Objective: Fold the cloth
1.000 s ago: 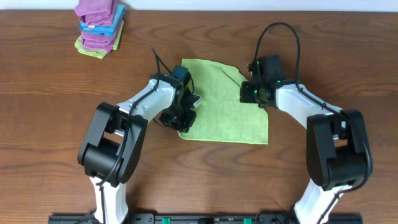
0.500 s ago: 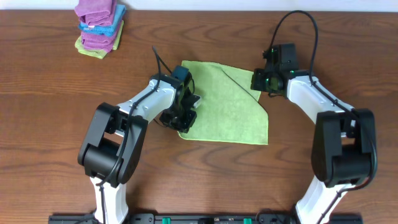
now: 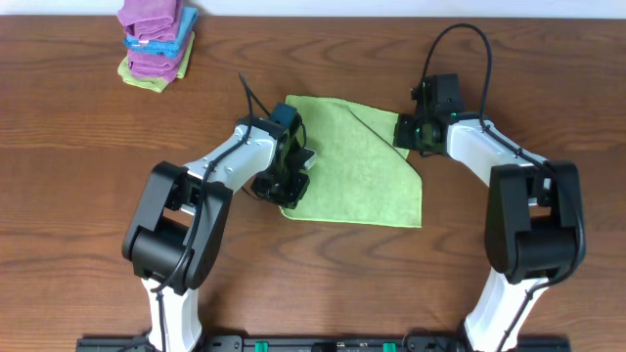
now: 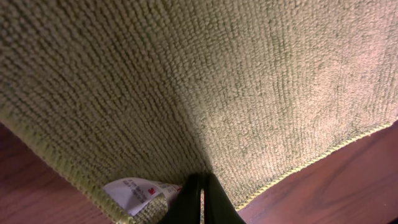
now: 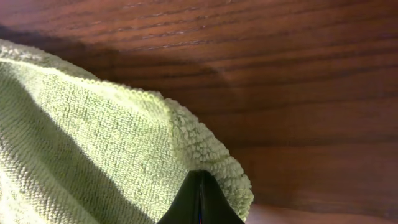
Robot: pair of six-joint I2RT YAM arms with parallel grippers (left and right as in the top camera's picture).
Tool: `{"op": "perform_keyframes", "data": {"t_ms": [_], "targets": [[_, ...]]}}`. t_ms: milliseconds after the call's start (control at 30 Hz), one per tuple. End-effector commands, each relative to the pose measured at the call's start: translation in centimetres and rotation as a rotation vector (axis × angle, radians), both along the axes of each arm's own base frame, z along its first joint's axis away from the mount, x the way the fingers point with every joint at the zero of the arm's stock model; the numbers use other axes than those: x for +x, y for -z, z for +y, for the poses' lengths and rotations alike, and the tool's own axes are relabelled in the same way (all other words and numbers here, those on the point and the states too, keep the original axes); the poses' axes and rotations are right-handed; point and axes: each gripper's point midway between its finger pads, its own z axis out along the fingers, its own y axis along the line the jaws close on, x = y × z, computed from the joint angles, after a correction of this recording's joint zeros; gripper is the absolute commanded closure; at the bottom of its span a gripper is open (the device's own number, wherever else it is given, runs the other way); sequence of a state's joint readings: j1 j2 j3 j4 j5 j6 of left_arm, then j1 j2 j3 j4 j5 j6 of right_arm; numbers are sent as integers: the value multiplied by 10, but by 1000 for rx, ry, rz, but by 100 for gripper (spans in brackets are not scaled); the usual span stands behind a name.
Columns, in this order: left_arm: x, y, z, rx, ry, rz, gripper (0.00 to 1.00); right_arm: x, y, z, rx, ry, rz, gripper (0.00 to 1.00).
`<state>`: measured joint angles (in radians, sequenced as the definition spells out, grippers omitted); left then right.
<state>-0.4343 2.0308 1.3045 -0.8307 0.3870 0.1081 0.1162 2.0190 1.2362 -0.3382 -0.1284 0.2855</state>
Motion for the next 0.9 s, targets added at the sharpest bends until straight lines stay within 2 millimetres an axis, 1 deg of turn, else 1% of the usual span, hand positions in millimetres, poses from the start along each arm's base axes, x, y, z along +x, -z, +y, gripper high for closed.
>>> {"op": "perform_keyframes", "data": {"t_ms": [0, 133, 267, 333, 500, 600, 700, 833, 867], "targets": [[-6, 12, 19, 100, 2, 7, 94, 6, 4, -15, -57, 49, -6, 99], [-20, 19, 30, 145, -7, 47, 94, 6, 10, -24, -68, 69, 4, 98], [-32, 25, 38, 175, -4, 79, 94, 11, 7, -38, -96, 104, -9, 98], [-34, 25, 43, 201, -5, 84, 94, 15, 4, -45, -95, 120, -18, 99], [-36, 24, 43, 203, -6, 91, 94, 26, -6, -54, -91, 142, -47, 98], [-36, 24, 41, 198, -25, 97, 94, 33, -14, -53, -88, 142, -68, 99], [-33, 21, 36, 173, -29, 96, 94, 41, -24, -47, -54, 124, -81, 98], [-17, 3, 16, 80, -40, 59, 94, 53, -53, -46, -59, 117, -87, 98], [-10, -4, 12, 62, -41, 36, 94, 57, -64, -46, -65, 104, -94, 98]]}}
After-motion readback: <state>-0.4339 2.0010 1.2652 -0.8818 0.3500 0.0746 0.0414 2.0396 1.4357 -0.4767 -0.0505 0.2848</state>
